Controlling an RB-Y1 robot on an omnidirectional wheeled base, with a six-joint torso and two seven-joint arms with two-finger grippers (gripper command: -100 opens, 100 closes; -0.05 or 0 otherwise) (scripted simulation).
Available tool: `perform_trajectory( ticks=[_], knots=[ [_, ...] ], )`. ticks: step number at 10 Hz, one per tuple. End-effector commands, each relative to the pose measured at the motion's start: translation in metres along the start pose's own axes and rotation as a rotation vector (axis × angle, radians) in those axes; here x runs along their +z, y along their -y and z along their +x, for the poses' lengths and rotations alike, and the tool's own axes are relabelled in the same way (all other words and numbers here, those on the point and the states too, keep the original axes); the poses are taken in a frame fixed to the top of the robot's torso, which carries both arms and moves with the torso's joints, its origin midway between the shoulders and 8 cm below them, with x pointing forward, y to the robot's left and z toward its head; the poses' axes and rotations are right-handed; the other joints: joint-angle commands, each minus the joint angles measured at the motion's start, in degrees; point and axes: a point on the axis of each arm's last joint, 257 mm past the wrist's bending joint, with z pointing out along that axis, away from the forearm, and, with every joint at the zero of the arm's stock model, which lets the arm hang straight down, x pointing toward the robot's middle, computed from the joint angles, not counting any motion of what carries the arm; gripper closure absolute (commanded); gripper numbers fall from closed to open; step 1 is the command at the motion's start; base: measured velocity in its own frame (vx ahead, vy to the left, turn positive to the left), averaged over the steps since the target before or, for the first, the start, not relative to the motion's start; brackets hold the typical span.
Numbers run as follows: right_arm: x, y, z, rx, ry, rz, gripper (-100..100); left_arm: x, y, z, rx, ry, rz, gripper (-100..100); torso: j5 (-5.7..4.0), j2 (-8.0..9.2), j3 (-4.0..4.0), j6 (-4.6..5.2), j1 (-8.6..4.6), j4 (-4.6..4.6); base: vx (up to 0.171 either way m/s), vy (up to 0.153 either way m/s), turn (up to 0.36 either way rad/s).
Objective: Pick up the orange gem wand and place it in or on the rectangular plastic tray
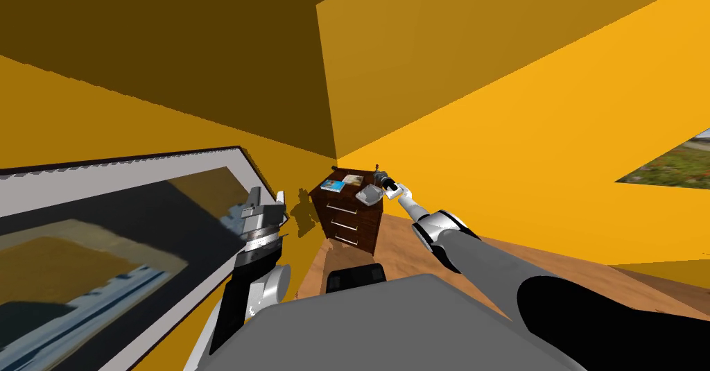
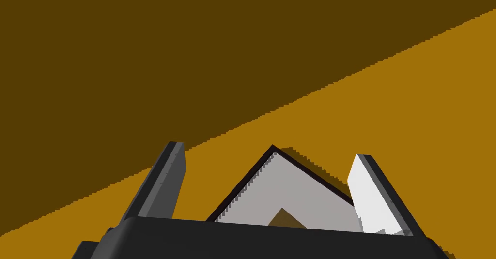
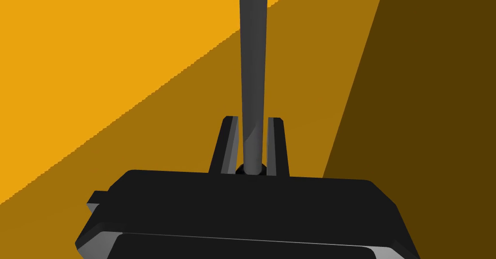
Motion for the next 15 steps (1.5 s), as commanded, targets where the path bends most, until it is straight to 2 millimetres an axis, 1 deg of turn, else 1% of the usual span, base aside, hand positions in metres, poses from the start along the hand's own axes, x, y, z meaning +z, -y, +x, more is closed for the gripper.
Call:
perform_trajectory(
  ticks=[1, 3, 5, 6, 9, 11, 13, 15],
  knots=[
    [0.003, -0.001, -0.004, 0.012, 0.008, 0.005, 100, 0.0, 0.0, 0.0, 0.0, 0.0, 0.0, 0, 0.0, 0.0, 0.0, 0.0, 0.0, 0.0, -0.099, 0.078, -0.071],
    [0.007, -0.001, -0.008, 0.025, 0.015, 0.012, 100, 0.0, 0.0, 0.0, 0.0, 0.0, 0.0, 0, 0.01, 0.61, 0.26, 0.03, 0.39, -0.06, -0.172, 0.106, -0.099],
    [0.012, -0.003, -0.015, 0.043, 0.026, 0.018, 100, 0.0, 0.0, 0.0, 0.0, 0.0, 0.0, 0, -0.05, 1.0, 0.41, 0.07, 0.42, -0.12, -0.213, 0.073, -0.129],
    [0.015, -0.004, -0.019, 0.051, 0.031, 0.02, 100, 0.0, 0.0, 0.0, 0.0, 0.0, 0.0, 0, -0.09, 1.03, 0.44, 0.1, 0.22, -0.1, -0.195, 0.016, -0.088],
    [0.027, -0.013, -0.041, 0.063, 0.045, 0.017, 100, 0.0, 0.0, 0.0, 0.0, 0.0, 0.0, 0, -0.15, 1.1, 0.48, 0.07, 0.1, -0.09, -0.196, 0.004, -0.066],
    [0.032, -0.016, -0.053, 0.054, 0.049, 0.016, 100, 0.0, 0.0, 0.0, 0.0, 0.0, 0.0, 0, -0.17, 0.74, 0.29, 0.02, -0.01, -0.15, -0.08, -0.046, 0.007],
    [0.04, -0.015, -0.072, 0.034, 0.042, 0.024, 100, 0.0, 0.0, 0.0, 0.0, 0.0, 0.0, 0, -0.18, 0.49, 0.14, -0.07, -0.04, -0.21, -0.047, -0.044, 0.105],
    [0.042, -0.013, -0.079, 0.025, 0.033, 0.03, 100, 0.0, 0.0, 0.0, 0.0, 0.0, 0.0, 0, -0.16, 0.23, -0.02, -0.06, 0.11, -0.3, 0.009, -0.004, 0.075]
  ],
)
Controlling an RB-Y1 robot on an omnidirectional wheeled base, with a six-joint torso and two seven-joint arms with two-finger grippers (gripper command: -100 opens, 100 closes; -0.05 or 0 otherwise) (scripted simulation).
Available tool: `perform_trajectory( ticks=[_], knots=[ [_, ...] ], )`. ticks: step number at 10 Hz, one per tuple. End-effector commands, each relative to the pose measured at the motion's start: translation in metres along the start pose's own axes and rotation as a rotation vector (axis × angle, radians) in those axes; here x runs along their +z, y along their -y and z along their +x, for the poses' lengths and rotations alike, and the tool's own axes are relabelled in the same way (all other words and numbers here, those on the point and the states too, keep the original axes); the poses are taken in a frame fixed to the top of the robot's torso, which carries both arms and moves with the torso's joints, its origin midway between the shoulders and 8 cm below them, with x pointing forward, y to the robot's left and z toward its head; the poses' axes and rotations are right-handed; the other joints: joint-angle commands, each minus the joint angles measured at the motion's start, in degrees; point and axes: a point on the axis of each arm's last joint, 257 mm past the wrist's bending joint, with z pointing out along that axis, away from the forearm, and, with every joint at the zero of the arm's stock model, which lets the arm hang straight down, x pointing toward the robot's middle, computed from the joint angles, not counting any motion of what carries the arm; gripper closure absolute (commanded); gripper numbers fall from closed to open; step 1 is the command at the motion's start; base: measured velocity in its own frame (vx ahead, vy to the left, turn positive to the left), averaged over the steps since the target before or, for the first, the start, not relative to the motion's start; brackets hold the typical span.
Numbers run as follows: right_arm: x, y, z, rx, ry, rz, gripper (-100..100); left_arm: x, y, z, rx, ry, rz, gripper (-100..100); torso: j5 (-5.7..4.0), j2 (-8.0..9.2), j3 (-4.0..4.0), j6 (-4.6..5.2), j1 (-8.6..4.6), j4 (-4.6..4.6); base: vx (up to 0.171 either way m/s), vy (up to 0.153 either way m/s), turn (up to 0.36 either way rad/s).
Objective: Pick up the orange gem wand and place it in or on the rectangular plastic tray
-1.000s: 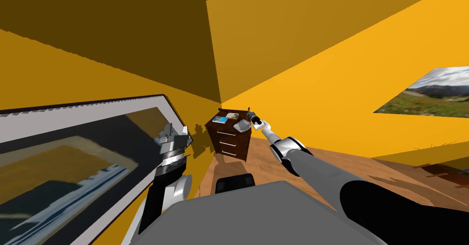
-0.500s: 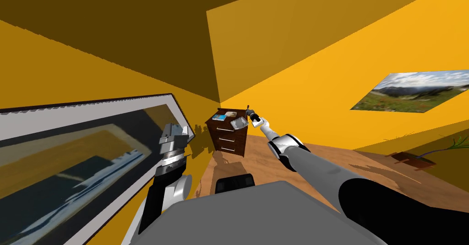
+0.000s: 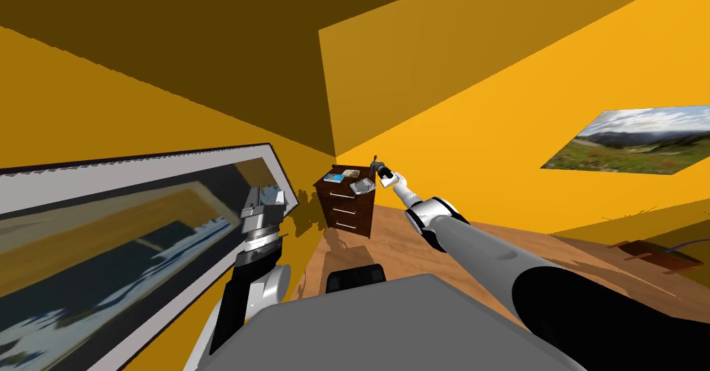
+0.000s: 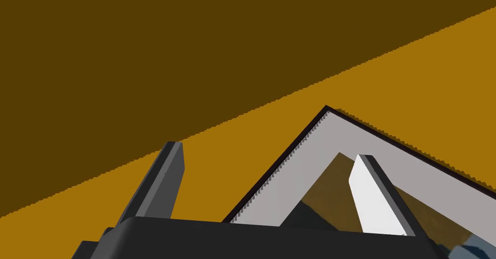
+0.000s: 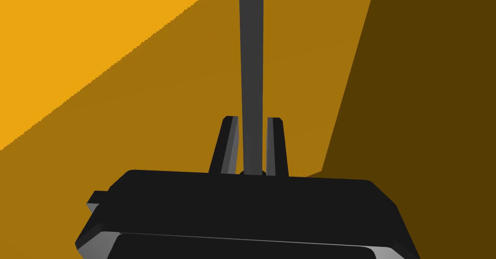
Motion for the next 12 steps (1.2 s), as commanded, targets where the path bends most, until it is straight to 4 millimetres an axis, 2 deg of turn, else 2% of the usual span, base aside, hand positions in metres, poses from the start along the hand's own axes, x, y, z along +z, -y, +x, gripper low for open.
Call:
perform_trajectory(
  ticks=[1, 9, 10, 12],
  knots=[
    [0.001, 0.002, -0.005, -0.007, -0.01, 0.007, 100, 0.0, 0.0, 0.0, 0.0, 0.0, 0.0, 0, 0.0, 0.0, 0.0, 0.0, 0.0, 0.0, 0.024, 0.013, 0.068],
    [0.006, 0.009, -0.023, -0.034, -0.041, 0.031, 100, 0.0, 0.0, 0.0, 0.0, 0.0, 0.0, 0, 0.0, -0.19, -0.14, -0.02, 0.06, -0.08, 0.028, 0.011, 0.078],
    [0.007, 0.008, -0.024, -0.034, -0.042, 0.031, -100, 0.0, 0.0, 0.0, 0.0, 0.0, 0.0, 0, -0.02, -0.14, -0.12, 0.04, 0.01, -0.09, 0.0, 0.0, 0.0],
    [0.007, 0.008, -0.024, -0.034, -0.042, 0.031, -100, 0.0, 0.0, 0.0, 0.0, 0.0, 0.0, 0, -0.04, -0.06, -0.07, 0.05, -0.04, -0.07, 0.0, 0.0, 0.0]
  ],
)
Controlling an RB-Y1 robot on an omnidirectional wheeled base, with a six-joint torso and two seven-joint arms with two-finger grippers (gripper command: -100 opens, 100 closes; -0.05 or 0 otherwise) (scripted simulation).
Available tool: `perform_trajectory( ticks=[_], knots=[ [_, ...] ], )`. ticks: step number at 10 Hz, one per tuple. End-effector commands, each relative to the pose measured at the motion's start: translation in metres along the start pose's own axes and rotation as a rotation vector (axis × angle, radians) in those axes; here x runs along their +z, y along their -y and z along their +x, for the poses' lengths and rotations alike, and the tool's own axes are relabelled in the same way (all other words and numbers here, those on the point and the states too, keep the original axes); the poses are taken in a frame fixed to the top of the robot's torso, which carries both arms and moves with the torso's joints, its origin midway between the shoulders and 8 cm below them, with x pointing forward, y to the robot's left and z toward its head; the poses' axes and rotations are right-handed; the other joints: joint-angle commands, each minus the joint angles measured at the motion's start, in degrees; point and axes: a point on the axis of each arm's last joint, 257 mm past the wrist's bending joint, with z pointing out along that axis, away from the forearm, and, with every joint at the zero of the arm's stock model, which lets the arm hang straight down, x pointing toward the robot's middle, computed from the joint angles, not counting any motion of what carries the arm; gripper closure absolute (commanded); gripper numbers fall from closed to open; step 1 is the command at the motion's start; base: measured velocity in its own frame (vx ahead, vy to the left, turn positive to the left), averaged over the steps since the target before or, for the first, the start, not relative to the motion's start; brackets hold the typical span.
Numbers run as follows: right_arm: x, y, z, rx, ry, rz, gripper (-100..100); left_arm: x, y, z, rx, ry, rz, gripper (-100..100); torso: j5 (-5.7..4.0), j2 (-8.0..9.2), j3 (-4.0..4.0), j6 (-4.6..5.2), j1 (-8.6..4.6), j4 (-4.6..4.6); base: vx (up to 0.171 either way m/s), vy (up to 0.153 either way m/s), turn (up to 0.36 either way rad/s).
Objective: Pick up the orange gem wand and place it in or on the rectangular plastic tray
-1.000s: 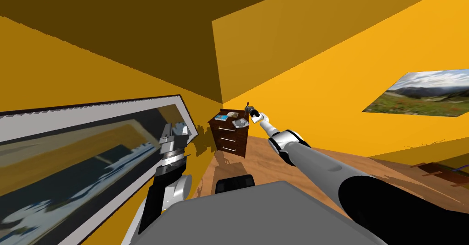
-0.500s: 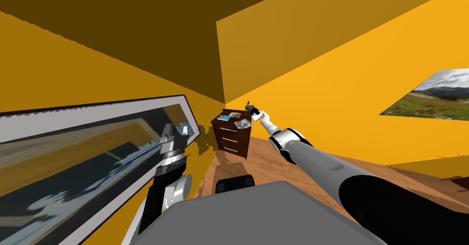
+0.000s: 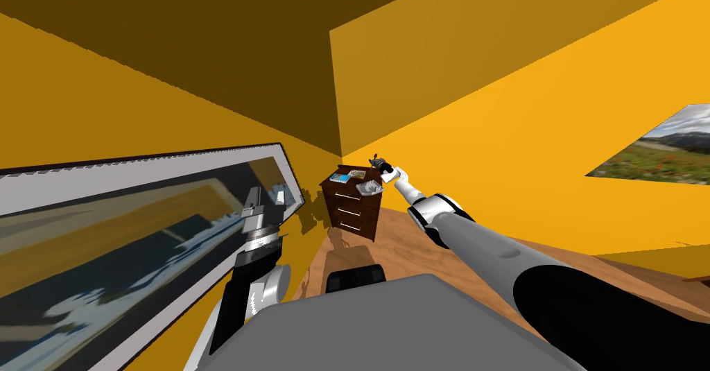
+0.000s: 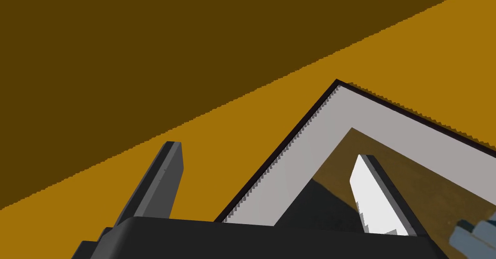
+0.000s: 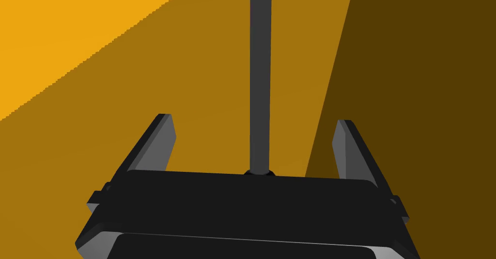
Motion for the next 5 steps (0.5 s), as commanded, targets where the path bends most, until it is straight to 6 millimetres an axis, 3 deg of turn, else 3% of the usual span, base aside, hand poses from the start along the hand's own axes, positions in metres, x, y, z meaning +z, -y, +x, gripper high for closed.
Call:
perform_trajectory(
  ticks=[1, 2, 3, 4, 5],
  knots=[
    [0.0, 0.0, 0.0, 0.0, 0.0, 0.0, -100, 0.0, 0.0, 0.0, 0.0, 0.0, 0.0, 0, 0.0, 0.0, 0.0, 0.0, 0.0, 0.0, 0.0, 0.0, 0.0],
    [0.0, 0.0, 0.0, 0.0, 0.0, 0.0, -100, 0.0, 0.0, 0.0, 0.0, 0.0, 0.0, 0, 0.0, 0.01, 0.0, 0.0, 0.0, 0.0, 0.0, 0.0, 0.0],
    [0.0, 0.0, 0.0, 0.0, 0.0, 0.0, 0, 0.0, 0.0, 0.0, 0.0, 0.0, 0.0, 0, 0.0, 0.01, 0.0, 0.0, 0.0, 0.0, 0.0, 0.0, 0.0],
    [0.005, -0.002, -0.021, -0.004, 0.014, 0.003, -100, 0.0, 0.0, 0.0, 0.0, 0.0, 0.0, 0, 0.0, 0.01, 0.01, 0.0, 0.0, 0.0, -0.037, -0.02, 0.011],
    [0.005, -0.002, -0.021, -0.004, 0.014, 0.003, -100, 0.0, 0.0, 0.0, 0.0, 0.0, 0.0, 0, 0.0, 0.11, 0.06, -0.01, -0.06, 0.03, -0.051, -0.019, 0.015]
  ],
)
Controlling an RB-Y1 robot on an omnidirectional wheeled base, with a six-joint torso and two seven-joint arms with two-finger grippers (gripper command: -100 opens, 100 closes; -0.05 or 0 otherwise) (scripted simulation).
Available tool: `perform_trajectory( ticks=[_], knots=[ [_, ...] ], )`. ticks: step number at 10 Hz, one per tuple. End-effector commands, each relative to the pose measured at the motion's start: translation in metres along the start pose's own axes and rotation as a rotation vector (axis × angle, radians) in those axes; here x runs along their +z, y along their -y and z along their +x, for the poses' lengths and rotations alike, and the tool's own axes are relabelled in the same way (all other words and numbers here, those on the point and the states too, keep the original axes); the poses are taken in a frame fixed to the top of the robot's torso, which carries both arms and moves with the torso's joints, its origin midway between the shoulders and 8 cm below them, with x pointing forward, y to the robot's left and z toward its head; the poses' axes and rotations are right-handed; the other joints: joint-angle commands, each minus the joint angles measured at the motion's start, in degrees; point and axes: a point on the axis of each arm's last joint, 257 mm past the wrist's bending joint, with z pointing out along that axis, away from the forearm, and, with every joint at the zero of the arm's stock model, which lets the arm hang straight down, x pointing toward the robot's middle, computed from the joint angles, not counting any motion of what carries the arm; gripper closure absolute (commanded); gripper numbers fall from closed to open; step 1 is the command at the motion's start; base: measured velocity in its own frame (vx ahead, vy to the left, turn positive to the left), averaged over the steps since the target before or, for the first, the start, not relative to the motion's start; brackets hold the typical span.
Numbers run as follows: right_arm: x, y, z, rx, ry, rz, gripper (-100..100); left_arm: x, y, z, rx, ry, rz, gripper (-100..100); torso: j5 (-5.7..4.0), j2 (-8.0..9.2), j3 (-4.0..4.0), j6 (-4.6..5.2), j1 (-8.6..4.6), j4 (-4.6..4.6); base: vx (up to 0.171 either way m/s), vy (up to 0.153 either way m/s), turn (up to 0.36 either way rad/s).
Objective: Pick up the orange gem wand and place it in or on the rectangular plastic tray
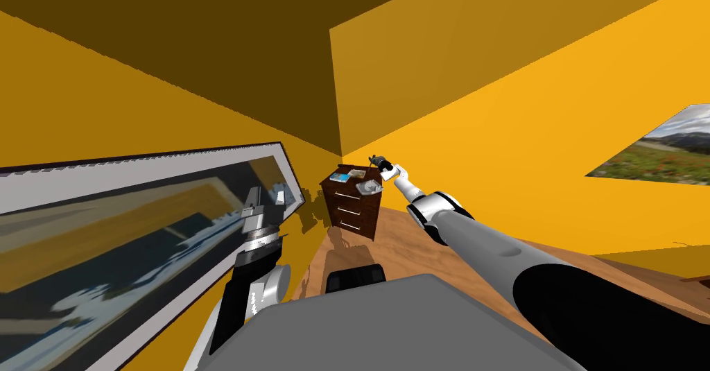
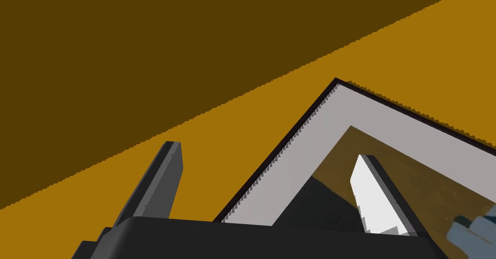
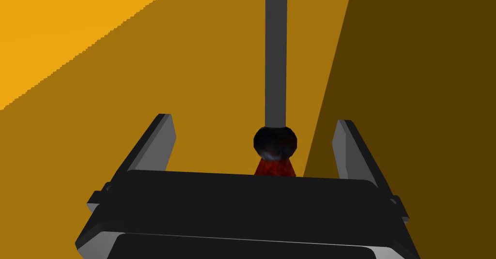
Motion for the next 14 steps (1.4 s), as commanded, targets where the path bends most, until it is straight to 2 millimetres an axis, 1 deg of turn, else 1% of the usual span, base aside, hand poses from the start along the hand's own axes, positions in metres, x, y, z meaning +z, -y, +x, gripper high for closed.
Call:
perform_trajectory(
  ticks=[1, 3, 4, 8, 9, 10, 14],
  knots=[
    [0.004, -0.002, -0.024, -0.005, 0.013, 0.004, -100, 0.0, 0.0, 0.0, 0.0, 0.0, 0.0, 0, 0.0, 0.0, 0.0, 0.0, 0.0, 0.0, -0.072, -0.013, 0.012],
    [0.004, -0.002, -0.024, -0.005, 0.013, 0.004, -100, 0.0, 0.0, 0.0, 0.0, 0.0, 0.0, 0, 0.0, 0.09, 0.06, 0.01, 0.0, 0.03, -0.045, -0.012, 0.002],
    [0.008, -0.005, -0.046, -0.008, 0.026, 0.007, -100, 0.0, 0.0, 0.0, 0.0, 0.0, 0.0, 0, 0.01, -0.02, 0.0, 0.0, 0.03, 0.0, -0.04, -0.01, 0.012],
    [0.013, -0.011, -0.089, -0.015, 0.052, 0.01, -100, 0.0, 0.0, 0.0, 0.0, 0.0, 0.0, 0, 0.0, 0.09, 0.06, 0.0, -0.01, 0.02, -0.065, -0.019, 0.013],
    [0.013, -0.01, -0.08, -0.013, 0.048, 0.009, -100, 0.0, 0.0, 0.0, 0.0, 0.0, 0.0, 0, 0.0, 0.09, 0.06, 0.0, -0.01, 0.03, -0.027, -0.01, 0.004],
    [0.013, -0.01, -0.082, -0.014, 0.048, 0.01, 0, 0.0, 0.0, 0.0, 0.0, 0.0, 0.0, 0, 0.0, -0.01, 0.0, 0.01, 0.02, 0.0, -0.005, -0.002, -0.001],
    [0.013, -0.01, -0.081, -0.014, 0.048, 0.01, 0, 0.0, 0.0, 0.0, 0.0, 0.0, 0.0, 0, 0.01, -0.17, -0.1, 0.0, 0.06, -0.05, 0.0, 0.0, 0.0]
  ],
)
